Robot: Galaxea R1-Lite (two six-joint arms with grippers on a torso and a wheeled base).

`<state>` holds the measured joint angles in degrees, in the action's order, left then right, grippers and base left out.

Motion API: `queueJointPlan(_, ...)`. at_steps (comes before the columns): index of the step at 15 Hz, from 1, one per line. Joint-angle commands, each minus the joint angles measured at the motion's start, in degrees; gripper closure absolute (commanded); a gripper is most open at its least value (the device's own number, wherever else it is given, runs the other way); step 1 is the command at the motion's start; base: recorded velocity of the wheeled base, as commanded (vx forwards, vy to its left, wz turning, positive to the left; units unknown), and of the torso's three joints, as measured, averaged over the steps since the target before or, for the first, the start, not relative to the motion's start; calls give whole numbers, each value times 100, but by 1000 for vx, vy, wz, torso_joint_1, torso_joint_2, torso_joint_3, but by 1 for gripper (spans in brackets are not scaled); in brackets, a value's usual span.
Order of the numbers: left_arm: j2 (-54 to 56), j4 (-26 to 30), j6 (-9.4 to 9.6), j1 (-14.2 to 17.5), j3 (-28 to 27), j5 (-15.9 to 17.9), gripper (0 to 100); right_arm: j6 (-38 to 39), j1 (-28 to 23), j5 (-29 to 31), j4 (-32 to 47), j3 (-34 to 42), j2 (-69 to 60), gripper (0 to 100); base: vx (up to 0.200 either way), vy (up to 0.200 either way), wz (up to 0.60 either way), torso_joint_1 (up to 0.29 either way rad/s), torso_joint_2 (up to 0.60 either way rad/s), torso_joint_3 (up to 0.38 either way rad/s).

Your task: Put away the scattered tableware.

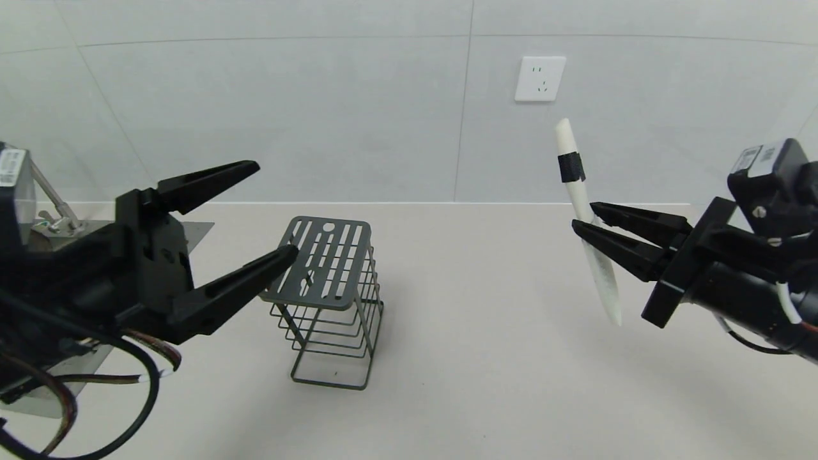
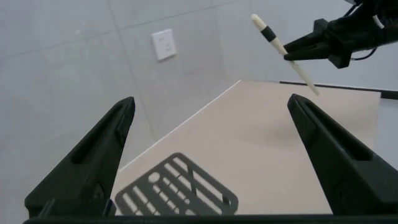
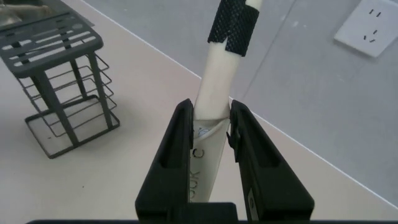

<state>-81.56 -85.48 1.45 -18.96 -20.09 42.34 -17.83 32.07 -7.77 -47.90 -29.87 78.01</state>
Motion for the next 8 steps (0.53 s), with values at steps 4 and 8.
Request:
queueJointPlan(4, -1117, -215, -101, -302, -962, 468, 0, -1, 291, -489, 0, -2, 13, 100, 0, 0, 0, 0, 0, 0)
queueJointPlan(8, -1627, -452, -233, -996, -1137, 811, 0, -1, 379, -823, 0, 218, -163, 100, 0, 0, 0, 0, 0, 0)
